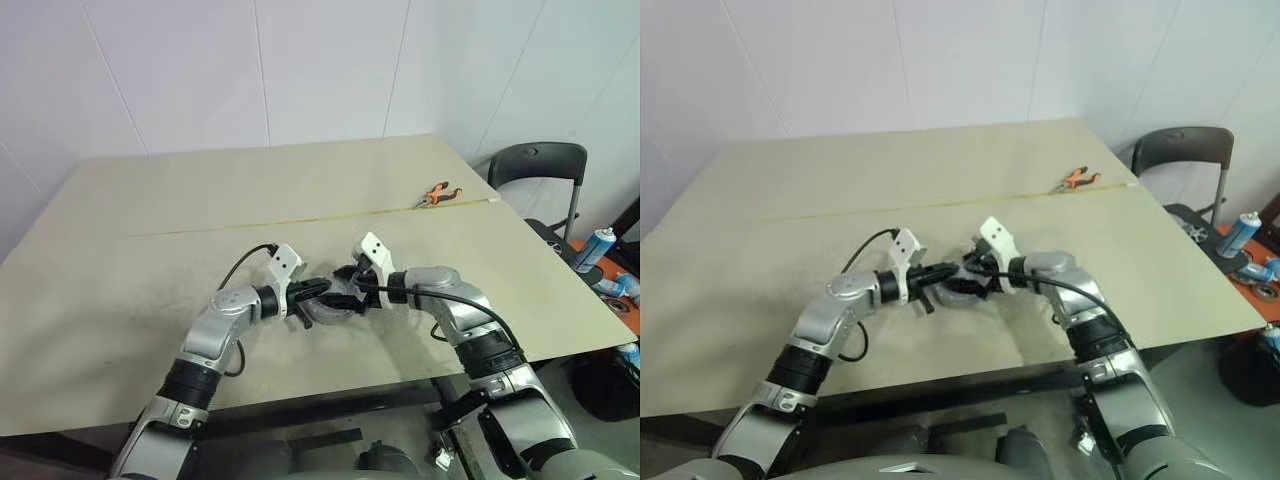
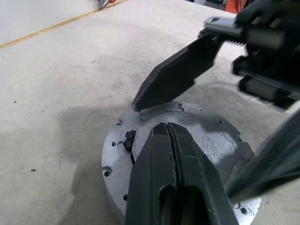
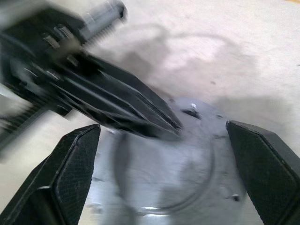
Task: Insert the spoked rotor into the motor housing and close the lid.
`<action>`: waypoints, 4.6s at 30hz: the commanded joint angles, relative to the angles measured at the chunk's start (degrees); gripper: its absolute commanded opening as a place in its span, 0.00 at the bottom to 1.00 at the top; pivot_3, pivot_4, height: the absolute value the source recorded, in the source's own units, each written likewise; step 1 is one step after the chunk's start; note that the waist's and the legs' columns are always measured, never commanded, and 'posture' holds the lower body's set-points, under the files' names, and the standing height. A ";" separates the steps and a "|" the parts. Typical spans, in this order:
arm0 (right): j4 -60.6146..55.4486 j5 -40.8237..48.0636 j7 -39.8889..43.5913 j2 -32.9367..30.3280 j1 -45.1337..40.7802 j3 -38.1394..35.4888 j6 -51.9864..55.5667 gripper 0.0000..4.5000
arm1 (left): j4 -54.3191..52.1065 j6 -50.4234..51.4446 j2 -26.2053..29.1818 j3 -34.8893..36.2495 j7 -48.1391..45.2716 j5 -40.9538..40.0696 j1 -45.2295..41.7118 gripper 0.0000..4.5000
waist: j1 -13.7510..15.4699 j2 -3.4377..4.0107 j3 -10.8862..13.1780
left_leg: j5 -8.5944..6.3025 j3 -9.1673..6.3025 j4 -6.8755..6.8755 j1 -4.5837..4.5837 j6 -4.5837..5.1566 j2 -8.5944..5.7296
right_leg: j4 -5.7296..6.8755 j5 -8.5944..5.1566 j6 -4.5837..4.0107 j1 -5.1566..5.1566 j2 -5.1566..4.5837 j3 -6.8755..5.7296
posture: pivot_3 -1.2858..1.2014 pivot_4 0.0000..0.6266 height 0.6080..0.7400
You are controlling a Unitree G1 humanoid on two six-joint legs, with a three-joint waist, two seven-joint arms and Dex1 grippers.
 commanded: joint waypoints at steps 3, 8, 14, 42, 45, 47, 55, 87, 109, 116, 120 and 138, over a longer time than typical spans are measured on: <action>-4.11 5.96 0.25 -2.55 -3.79 -6.01 4.65 1.00 | 0.49 0.36 0.40 -0.41 -0.33 0.36 -0.12 0.00 | -0.02 0.01 0.01 | 0.00 0.01 -0.02 0.00 0.00 0.00 | -0.02 -0.01 -0.01 -0.02 0.00 0.00 | 0.52 0.00 1.00; -2.33 7.38 -1.99 -5.17 -4.86 -9.90 7.41 1.00 | 0.16 0.41 0.39 -0.25 -0.22 0.17 0.35 0.00 | 0.02 0.02 0.02 | 0.00 0.01 -0.03 0.00 0.00 0.00 | -0.05 -0.02 -0.03 -0.04 0.00 0.00 | 0.52 0.00 1.00; -3.03 13.48 -3.13 -9.00 -1.55 -13.50 24.71 1.00 | -0.32 0.47 0.40 -0.10 0.14 0.13 0.85 0.00 | 0.03 0.02 0.02 | 0.00 0.02 -0.06 -0.01 0.00 0.00 | -0.11 -0.02 -0.04 -0.01 -0.02 0.00 | 0.52 0.00 1.00; -14.07 22.52 -25.02 6.48 4.42 -26.30 47.40 1.00 | -1.51 0.13 7.62 3.76 -2.59 -1.82 2.40 0.00 | -0.17 0.18 0.10 | 0.00 0.04 -0.12 0.00 0.01 0.04 | -0.03 -0.01 -0.01 -0.14 -0.01 0.00 | 0.52 0.00 1.00; -13.66 22.22 -25.37 6.16 4.86 -25.60 46.67 1.00 | -1.47 -0.15 7.30 3.62 -2.05 -1.80 2.36 0.00 | -0.12 0.19 0.15 | 0.00 0.05 -0.13 -0.05 0.01 0.04 | -0.05 -0.01 -0.01 -0.17 -0.01 -0.01 | 0.52 0.00 1.00; -13.54 21.88 -25.61 5.84 5.25 -24.75 46.02 1.00 | -1.82 -0.05 6.57 3.29 -1.38 -1.73 2.33 0.00 | -0.08 0.19 0.15 | 0.01 0.05 -0.13 -0.08 0.01 0.03 | -0.07 -0.01 -0.01 -0.19 -0.01 -0.01 | 0.52 0.00 1.00; -13.21 21.00 -26.32 4.57 7.10 -21.94 43.57 1.00 | -2.72 0.28 5.14 2.35 -0.51 -1.40 2.79 0.00 | -0.11 0.19 0.16 | 0.00 0.04 -0.12 -0.09 0.01 0.03 | -0.11 -0.01 -0.01 -0.17 -0.01 -0.01 | 0.52 0.00 1.00; -0.27 21.72 -33.08 15.51 -1.23 -26.30 34.73 1.00 | 2.91 -2.72 4.66 3.15 1.41 0.24 0.38 0.00 | -0.54 0.21 0.17 | 0.01 0.04 -0.12 0.04 -0.01 0.06 | 0.11 0.01 0.02 -0.25 0.00 -0.01 | 0.52 0.00 1.00; 4.04 22.38 -36.79 19.45 -1.98 -30.96 31.22 0.48 | 3.20 -2.78 4.69 3.45 1.13 0.47 0.15 0.00 | -0.44 0.30 0.21 | 0.02 0.05 -0.12 0.00 -0.01 0.05 | 0.12 0.08 0.14 -0.27 -0.01 0.00 | 0.52 0.00 1.00; 8.03 22.04 -38.18 20.20 -1.96 -31.37 28.90 0.48 | -0.78 -0.19 5.76 5.92 1.35 -1.73 0.46 0.00 | -1.20 0.31 0.22 | 0.02 0.04 -0.13 0.02 -0.01 0.06 | 0.14 0.08 0.15 -0.28 0.01 0.00 | 0.52 0.00 1.00; 10.21 21.98 -38.24 20.34 -1.66 -31.04 27.92 0.48 | -8.84 6.82 5.70 14.65 2.12 -12.19 -2.10 0.00 | -1.86 0.33 0.26 | 0.02 0.04 -0.13 0.01 -0.01 0.06 | 0.16 0.09 0.16 -0.29 0.01 0.00 | 0.52 0.00 1.00; 12.69 32.85 -37.47 22.79 -4.76 -38.83 27.40 0.48 | -18.01 30.23 9.13 33.40 13.14 -39.53 5.10 0.00 | -1.65 0.25 0.61 | 0.15 -0.05 -0.15 0.21 -0.24 0.12 | 0.22 0.11 0.21 -0.20 0.13 -0.01 | 0.52 0.00 1.00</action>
